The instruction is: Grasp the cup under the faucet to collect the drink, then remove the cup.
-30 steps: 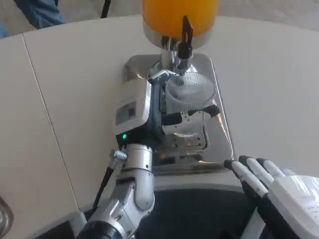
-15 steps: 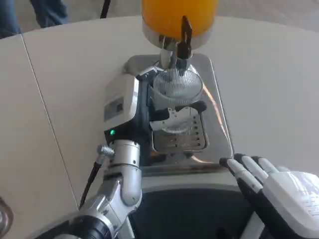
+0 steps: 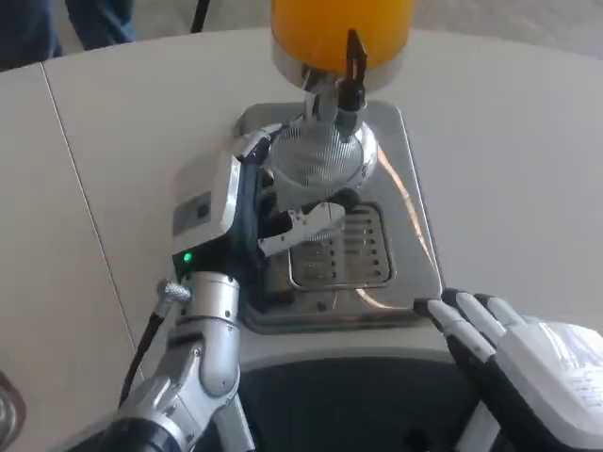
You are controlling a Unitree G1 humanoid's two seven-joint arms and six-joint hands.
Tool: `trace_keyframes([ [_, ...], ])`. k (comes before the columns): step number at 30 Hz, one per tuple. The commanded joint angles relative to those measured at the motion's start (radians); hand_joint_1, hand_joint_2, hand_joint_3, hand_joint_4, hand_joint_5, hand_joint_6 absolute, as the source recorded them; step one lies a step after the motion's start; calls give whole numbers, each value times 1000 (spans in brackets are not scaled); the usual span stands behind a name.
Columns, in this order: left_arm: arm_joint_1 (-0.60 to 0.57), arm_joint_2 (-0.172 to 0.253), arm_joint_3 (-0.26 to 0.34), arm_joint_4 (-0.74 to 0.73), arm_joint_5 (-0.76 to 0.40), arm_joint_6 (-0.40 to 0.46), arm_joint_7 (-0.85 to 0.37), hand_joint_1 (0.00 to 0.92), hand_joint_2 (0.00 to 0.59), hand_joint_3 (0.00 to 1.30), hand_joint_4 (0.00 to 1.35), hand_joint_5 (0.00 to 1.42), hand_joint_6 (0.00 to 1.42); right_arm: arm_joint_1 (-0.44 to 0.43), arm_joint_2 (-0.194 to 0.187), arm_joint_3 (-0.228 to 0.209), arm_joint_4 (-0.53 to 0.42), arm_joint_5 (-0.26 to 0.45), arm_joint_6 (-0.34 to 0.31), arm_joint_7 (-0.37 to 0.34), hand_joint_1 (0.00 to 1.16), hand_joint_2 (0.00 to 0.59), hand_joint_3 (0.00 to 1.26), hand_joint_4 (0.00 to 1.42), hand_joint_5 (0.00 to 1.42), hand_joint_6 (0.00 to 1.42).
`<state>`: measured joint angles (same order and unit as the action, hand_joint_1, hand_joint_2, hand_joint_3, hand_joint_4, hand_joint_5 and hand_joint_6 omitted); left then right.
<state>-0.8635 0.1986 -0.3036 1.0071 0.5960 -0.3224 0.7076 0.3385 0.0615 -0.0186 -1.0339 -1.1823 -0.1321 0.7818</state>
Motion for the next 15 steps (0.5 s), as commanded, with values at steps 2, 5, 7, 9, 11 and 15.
trace_keyframes([
  [2, 35, 27, 1, -42, -13, -50, -44, 243, 48, 316, 146, 413, 728, 21, 7, 5, -13, -5, -1, -32, 596, 396, 64, 0, 0, 91],
  [5, 48, 43, 10, -69, -18, -75, -62, 230, 50, 308, 134, 399, 702, 29, 7, 4, -13, -4, 5, -44, 605, 397, 64, 0, 0, 106],
  [7, 58, 54, 14, -84, -18, -90, -74, 227, 50, 308, 134, 397, 698, 34, 4, 1, -13, 1, 12, -52, 610, 397, 64, 0, 0, 119],
  [9, 67, 62, 18, -98, -21, -101, -86, 224, 51, 308, 133, 396, 698, 36, 1, 1, -13, 3, 18, -58, 613, 397, 64, 0, 0, 132],
  [11, 76, 72, 21, -109, -24, -115, -99, 219, 52, 308, 133, 396, 713, 34, -4, -3, -13, 8, 28, -68, 615, 397, 57, 0, 0, 145],
  [15, 96, 96, 20, -140, -30, -144, -122, 216, 57, 308, 139, 414, 754, 32, -19, -11, -11, 14, 46, -88, 618, 398, 46, 0, 0, 162],
])
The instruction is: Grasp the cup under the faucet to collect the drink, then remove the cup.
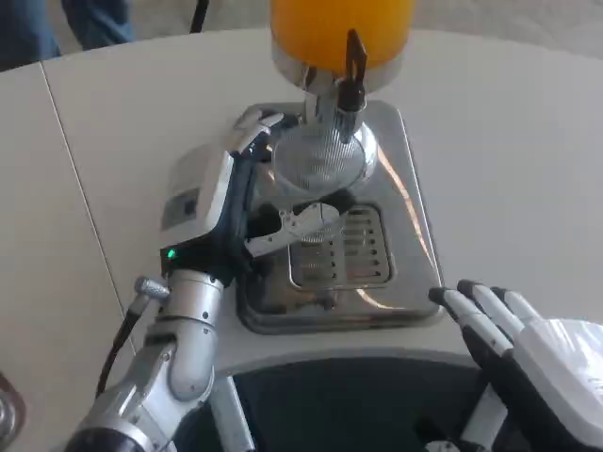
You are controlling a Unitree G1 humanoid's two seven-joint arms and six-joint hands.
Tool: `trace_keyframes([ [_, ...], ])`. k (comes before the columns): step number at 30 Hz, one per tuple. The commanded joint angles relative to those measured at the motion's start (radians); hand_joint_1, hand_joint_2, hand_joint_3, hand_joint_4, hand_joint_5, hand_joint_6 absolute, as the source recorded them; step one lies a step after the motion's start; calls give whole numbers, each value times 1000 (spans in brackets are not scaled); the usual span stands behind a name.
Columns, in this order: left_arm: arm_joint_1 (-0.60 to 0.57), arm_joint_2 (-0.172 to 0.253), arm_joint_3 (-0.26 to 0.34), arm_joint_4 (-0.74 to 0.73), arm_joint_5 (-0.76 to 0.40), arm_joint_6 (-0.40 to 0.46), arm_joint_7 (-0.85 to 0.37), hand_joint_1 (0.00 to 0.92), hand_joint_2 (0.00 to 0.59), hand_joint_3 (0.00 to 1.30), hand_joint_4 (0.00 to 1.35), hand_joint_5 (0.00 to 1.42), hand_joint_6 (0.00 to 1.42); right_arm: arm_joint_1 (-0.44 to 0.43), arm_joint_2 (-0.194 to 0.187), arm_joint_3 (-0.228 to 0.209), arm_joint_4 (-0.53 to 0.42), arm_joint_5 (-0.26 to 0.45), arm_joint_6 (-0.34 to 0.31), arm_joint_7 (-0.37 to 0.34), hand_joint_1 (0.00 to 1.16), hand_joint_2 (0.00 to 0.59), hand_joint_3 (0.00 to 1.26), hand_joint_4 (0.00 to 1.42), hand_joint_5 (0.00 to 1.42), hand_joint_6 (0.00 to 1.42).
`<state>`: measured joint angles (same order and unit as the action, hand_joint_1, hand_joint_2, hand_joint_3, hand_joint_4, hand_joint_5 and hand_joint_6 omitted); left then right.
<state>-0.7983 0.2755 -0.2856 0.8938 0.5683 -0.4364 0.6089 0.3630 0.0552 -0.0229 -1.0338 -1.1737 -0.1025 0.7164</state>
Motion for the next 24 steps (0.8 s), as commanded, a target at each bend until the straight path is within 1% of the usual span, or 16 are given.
trace_keyframes([
  [1, 37, 24, 2, -36, -4, -37, -29, 216, 58, 308, 142, 423, 765, 7, -16, -7, -10, 7, 20, -26, 619, 399, 46, 0, 0, 163],
  [5, 55, 43, 1, -62, -9, -60, -54, 215, 59, 308, 152, 456, 820, 11, -27, -1, -9, 10, 29, -40, 638, 392, 44, 0, 0, 174],
  [9, 74, 62, 7, -96, -15, -83, -79, 203, 62, 308, 174, 476, 820, 6, -36, 1, -4, 10, 37, -48, 638, 396, 44, 0, 0, 181],
  [13, 92, 76, 16, -125, -22, -97, -104, 202, 62, 308, 183, 510, 860, 2, -42, 5, 6, 12, 44, -55, 634, 397, 44, 0, 0, 184],
  [24, 160, 127, 61, -222, -35, -139, -169, 190, 71, 308, 188, 536, 890, -10, -52, 30, 32, 9, 57, -80, 626, 397, 44, 0, 0, 189],
])
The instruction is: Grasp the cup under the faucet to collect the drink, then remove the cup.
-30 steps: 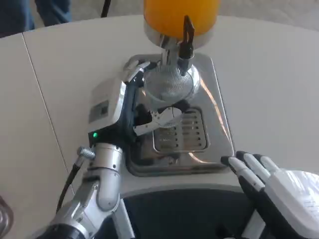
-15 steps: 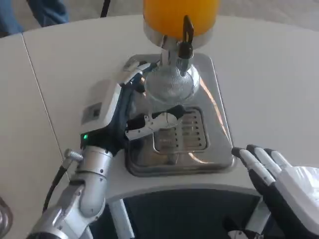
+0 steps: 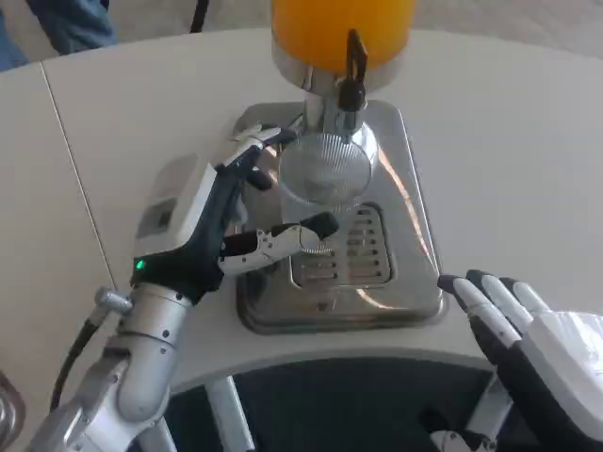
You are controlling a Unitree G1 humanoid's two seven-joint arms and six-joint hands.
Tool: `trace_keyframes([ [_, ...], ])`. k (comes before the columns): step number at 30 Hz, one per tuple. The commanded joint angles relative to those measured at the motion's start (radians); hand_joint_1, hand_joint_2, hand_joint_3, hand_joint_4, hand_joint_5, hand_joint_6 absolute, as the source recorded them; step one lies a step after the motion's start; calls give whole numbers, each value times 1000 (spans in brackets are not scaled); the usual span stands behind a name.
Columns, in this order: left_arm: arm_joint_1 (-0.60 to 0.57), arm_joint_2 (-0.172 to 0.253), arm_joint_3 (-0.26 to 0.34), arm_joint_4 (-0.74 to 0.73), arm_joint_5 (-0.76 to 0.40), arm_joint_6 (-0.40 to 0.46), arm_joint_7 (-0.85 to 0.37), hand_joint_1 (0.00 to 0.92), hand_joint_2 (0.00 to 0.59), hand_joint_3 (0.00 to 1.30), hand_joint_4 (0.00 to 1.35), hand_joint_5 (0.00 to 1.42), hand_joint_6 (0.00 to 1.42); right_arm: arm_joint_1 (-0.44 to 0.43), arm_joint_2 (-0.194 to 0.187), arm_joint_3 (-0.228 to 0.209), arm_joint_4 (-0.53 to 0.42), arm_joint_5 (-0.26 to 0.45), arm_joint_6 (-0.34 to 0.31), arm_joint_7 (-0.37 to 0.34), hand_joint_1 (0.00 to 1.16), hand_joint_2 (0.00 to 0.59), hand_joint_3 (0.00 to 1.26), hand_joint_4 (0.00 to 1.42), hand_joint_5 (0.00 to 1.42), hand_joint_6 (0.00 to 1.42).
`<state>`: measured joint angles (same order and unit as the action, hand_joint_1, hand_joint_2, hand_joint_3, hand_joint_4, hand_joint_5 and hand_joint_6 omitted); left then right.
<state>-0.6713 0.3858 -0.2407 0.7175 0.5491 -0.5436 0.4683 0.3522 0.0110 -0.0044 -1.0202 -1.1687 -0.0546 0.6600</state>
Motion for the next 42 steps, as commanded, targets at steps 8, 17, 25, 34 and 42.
trace_keyframes([
  [8, 74, 48, 62, -118, -50, -40, -94, 178, 74, 299, 188, 531, 866, -29, -15, 36, 58, 2, 21, -47, 624, 397, 44, 0, 0, 184],
  [17, 158, 109, 147, -240, -100, -41, -169, 164, 78, 286, 196, 529, 844, -53, -30, 53, 88, 0, 35, -87, 616, 392, 44, 0, 0, 180],
  [25, 291, 163, 249, -430, -190, -19, -282, 137, 79, 279, 228, 474, 729, -70, -27, 75, 92, -17, 44, -114, 609, 390, 51, 0, 0, 163],
  [34, 502, 185, 362, -668, -263, 40, -411, 120, 87, 277, 256, 408, 570, -144, -6, 108, 90, -21, 71, -126, 586, 394, 54, 0, 0, 148],
  [42, 640, 212, 420, -805, -256, 23, -477, 91, 100, 268, 202, 289, 418, -337, -1, 99, 147, 8, 128, -120, 552, 389, 54, 0, 0, 137],
])
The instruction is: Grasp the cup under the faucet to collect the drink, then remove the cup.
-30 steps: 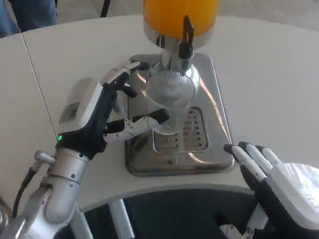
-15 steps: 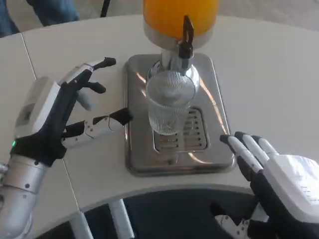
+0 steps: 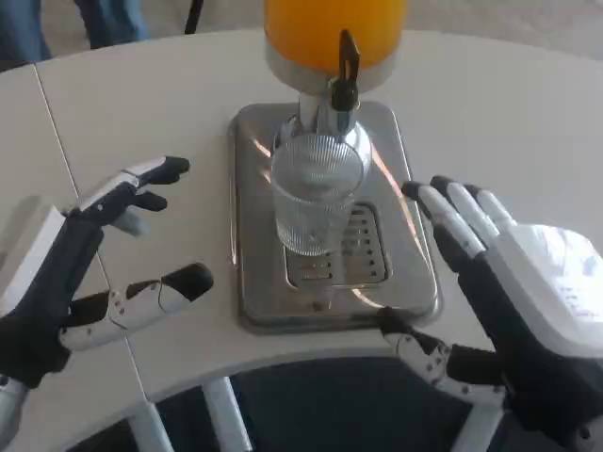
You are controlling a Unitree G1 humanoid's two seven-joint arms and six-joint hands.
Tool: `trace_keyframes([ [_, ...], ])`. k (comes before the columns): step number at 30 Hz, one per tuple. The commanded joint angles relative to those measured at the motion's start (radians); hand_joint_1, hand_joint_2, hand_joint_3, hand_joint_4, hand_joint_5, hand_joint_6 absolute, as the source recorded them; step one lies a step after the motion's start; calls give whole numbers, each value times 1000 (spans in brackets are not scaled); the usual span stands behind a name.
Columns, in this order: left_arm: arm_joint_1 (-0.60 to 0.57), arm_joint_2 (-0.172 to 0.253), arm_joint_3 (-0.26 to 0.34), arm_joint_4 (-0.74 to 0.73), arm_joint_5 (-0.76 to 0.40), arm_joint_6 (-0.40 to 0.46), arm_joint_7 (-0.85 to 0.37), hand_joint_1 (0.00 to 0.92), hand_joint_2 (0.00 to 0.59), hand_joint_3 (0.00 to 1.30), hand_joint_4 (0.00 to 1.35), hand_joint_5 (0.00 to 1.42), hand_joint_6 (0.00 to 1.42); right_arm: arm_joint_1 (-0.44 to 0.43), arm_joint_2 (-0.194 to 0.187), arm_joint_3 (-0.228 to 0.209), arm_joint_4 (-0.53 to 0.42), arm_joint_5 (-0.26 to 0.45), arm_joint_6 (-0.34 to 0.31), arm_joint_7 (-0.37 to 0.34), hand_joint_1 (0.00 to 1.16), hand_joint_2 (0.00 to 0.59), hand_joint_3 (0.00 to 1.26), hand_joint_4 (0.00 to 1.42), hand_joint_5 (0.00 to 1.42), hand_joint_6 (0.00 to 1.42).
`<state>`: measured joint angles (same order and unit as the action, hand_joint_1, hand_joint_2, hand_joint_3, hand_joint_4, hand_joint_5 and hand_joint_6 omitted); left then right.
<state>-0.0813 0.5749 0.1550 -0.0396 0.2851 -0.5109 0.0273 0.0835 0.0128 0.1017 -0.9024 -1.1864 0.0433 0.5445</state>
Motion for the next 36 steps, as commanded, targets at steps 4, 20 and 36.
trace_keyframes([
  [4, 100, 37, 50, -78, 13, -32, -62, 77, 103, 256, 158, 259, 374, -144, -10, -13, 53, 41, 57, -12, 534, 400, 54, 0, 0, 128],
  [20, 250, 52, 109, -165, 76, -123, -87, 61, 108, 172, 53, 151, 275, -369, -15, 16, 171, 57, 112, -109, 521, 406, 53, 0, 0, 98],
  [36, 285, 51, 156, -175, 61, -128, -110, 61, 108, 163, 42, 139, 272, -423, -76, -16, 251, 93, 120, -287, 509, 414, 37, 0, 0, 54],
])
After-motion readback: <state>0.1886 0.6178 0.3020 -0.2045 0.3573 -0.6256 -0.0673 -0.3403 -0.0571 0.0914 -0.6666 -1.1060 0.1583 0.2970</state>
